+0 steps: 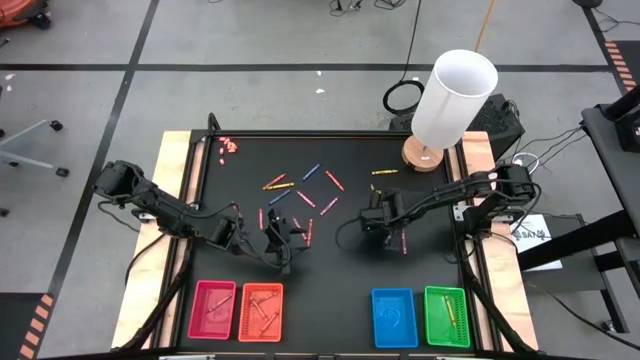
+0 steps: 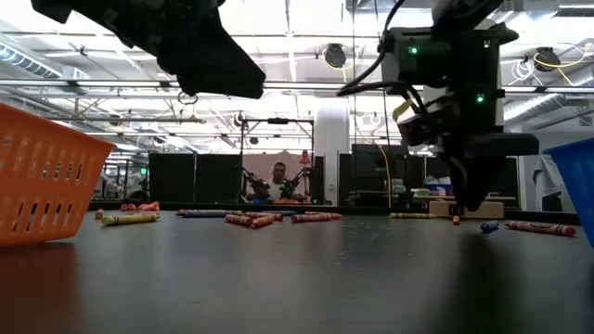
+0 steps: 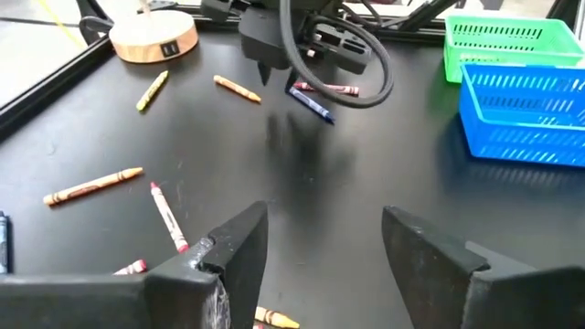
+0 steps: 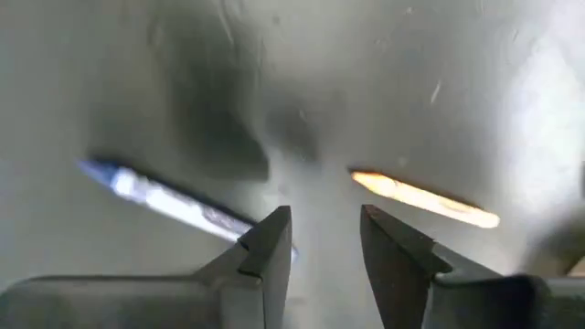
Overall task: Sort crayons
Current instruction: Put the red crayon into the red bin
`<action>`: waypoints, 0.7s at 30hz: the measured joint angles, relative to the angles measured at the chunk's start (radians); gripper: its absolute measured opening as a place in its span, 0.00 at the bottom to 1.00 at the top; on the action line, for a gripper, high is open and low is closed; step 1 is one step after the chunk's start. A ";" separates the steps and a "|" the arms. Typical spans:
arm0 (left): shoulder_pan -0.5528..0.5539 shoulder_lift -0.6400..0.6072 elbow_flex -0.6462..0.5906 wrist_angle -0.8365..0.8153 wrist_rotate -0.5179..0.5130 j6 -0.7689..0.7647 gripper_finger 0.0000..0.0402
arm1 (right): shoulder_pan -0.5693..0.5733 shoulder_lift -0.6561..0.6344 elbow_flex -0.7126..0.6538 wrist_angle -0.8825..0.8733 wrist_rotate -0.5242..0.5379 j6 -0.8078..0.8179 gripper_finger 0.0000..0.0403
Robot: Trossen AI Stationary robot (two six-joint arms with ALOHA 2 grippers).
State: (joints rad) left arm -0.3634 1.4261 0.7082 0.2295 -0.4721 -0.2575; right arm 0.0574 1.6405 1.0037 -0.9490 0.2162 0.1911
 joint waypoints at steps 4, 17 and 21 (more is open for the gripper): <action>-0.004 0.000 0.000 -0.004 0.000 -0.015 0.53 | 0.011 0.000 0.001 -0.103 -0.107 0.255 0.29; -0.019 0.000 0.000 -0.004 0.000 -0.025 0.53 | 0.205 -0.001 0.001 -0.176 -0.138 0.768 0.29; -0.018 0.000 0.000 -0.004 0.000 -0.025 0.53 | 0.230 -0.001 0.001 -0.160 -0.058 0.817 0.31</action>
State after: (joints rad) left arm -0.3811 1.4265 0.7082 0.2253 -0.4725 -0.2825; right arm 0.2872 1.6398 1.0050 -1.1092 0.1579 1.0082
